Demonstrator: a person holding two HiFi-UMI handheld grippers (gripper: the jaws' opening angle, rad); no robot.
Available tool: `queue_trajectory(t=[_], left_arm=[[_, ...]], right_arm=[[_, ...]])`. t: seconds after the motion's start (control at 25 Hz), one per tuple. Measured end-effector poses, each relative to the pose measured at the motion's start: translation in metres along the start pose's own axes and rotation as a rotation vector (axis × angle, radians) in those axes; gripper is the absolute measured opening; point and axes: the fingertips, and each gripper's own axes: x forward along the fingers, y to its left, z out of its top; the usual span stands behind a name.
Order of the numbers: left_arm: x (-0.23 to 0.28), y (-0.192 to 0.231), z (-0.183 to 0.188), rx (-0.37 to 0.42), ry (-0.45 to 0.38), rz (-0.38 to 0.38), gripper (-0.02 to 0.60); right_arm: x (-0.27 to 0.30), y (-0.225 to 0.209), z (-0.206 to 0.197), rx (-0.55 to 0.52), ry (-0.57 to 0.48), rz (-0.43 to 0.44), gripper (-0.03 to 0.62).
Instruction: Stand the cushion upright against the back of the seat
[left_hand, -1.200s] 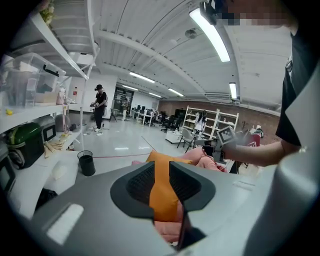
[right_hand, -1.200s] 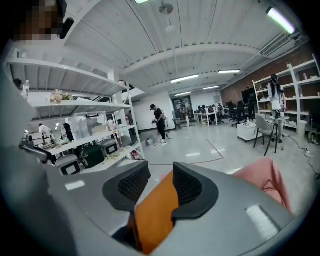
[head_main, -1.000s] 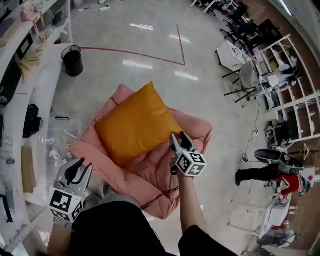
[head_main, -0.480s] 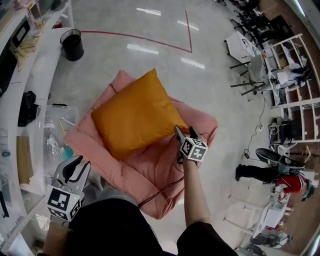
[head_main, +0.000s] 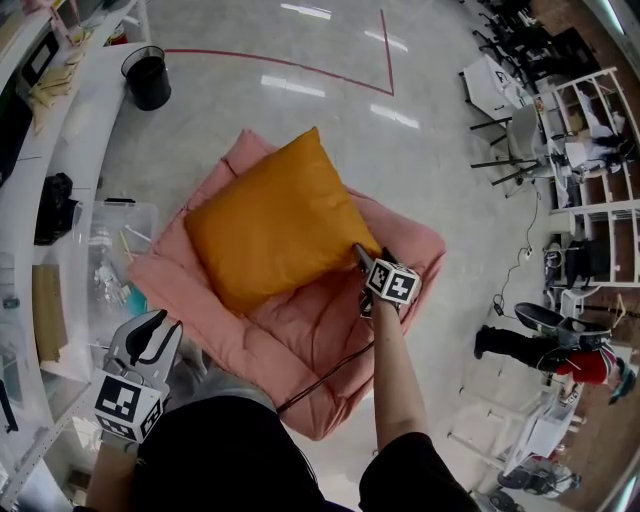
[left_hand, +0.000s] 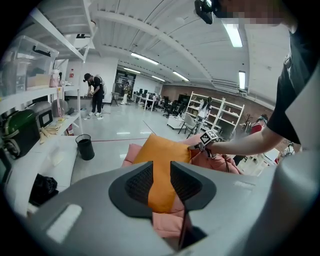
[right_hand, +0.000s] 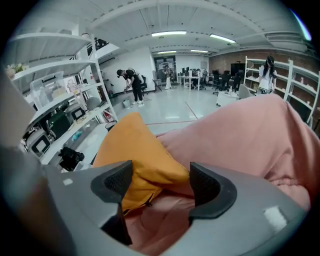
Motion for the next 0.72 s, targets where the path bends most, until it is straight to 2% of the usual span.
queue_trajectory(t=[0.44,0.72], left_arm=[[0.002,0.005,0.002,-0.015,0.003,0.005,0.124],[-0.007,0.012,0.002,-0.022,-0.016,0.015,0.124]], right_arm=[[0.022,0.002,-0.005,0.122,0.016,0.089,0.329],[0.010,0.019,-0.003,0.145,-0.025,0.144,0.164]])
